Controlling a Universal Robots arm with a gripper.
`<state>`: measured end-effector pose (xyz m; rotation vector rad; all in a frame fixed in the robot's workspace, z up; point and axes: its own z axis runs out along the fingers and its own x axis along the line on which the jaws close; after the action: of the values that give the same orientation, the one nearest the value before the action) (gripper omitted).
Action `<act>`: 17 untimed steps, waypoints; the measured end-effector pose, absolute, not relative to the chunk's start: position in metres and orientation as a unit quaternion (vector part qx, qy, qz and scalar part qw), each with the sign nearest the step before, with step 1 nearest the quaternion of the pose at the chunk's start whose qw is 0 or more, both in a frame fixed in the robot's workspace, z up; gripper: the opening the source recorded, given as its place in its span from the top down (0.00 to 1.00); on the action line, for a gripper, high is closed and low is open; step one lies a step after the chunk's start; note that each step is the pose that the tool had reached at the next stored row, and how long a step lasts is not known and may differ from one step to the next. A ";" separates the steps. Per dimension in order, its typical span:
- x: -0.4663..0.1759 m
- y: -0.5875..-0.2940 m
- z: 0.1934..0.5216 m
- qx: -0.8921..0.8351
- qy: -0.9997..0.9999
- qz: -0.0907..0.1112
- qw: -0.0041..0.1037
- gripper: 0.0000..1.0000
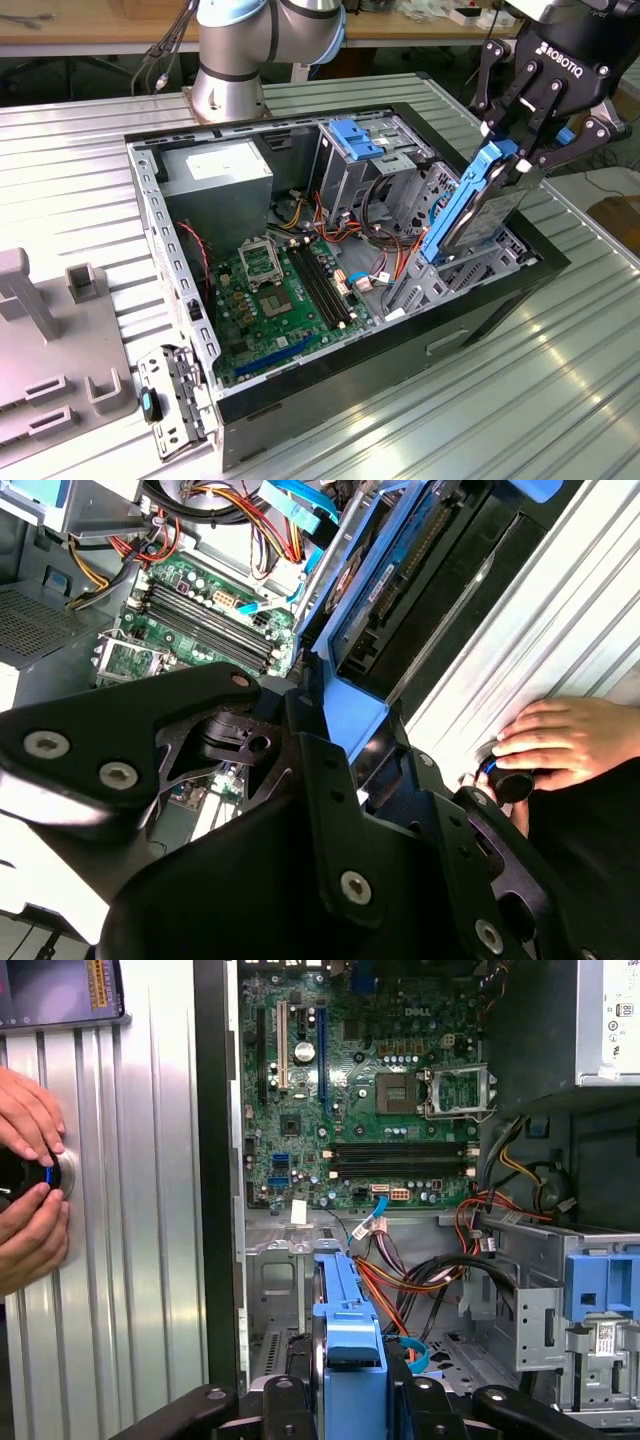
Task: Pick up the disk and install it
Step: 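Insert the disk into the insertion slot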
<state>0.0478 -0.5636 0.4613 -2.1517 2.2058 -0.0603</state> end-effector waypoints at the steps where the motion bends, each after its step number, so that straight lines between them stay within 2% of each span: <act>1: 0.048 -0.564 0.461 -0.698 0.715 -0.020 0.030 0.63; 4: 0.048 -0.564 0.458 -0.698 0.715 -0.020 0.030 0.63; 5: 0.048 -0.564 0.446 -0.698 0.715 -0.020 0.029 0.63; 17: 0.048 -0.564 0.444 -0.698 0.715 -0.018 0.029 0.63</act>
<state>0.0482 -0.5637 0.4444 -2.1539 2.2069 -0.0552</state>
